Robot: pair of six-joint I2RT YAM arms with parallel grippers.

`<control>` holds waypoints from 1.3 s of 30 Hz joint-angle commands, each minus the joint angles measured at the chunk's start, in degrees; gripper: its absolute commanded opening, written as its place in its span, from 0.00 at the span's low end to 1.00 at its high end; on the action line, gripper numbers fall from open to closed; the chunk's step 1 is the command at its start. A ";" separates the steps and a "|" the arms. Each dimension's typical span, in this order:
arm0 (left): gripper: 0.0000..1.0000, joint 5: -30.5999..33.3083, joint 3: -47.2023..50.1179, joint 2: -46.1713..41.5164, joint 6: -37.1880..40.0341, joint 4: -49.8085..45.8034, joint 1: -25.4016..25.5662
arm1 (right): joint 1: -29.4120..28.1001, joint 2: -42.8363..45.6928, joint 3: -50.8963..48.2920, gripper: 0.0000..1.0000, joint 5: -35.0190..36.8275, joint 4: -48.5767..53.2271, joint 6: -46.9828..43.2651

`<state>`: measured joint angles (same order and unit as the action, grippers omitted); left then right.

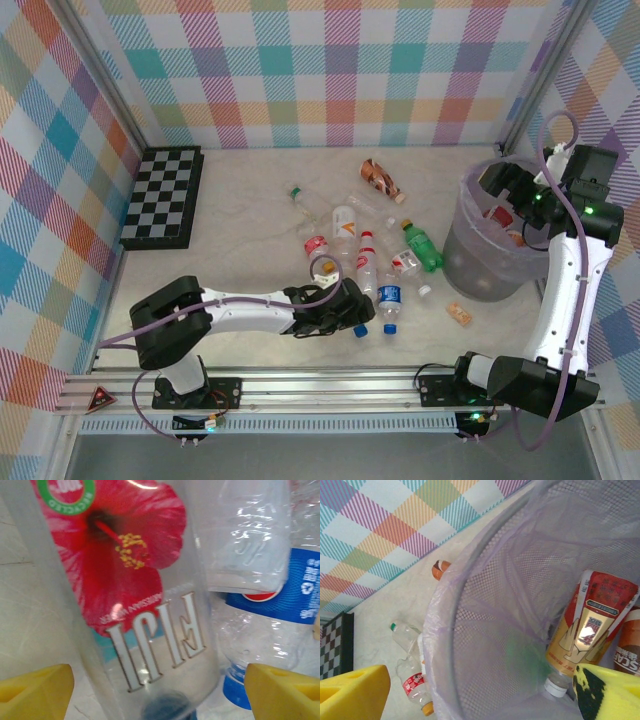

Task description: Put the plastic bottles in the bin

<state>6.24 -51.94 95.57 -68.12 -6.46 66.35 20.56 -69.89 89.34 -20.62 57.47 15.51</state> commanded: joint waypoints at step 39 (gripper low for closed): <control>0.43 -2.16 -8.37 -21.88 24.52 -13.36 -6.58 | -36.88 -5.83 -2.28 0.90 -11.72 -7.62 3.75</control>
<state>6.87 -58.11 75.81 -45.65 -18.13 60.18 -14.09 -73.93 88.73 -31.16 51.94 18.02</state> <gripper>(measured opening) 0.543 0.898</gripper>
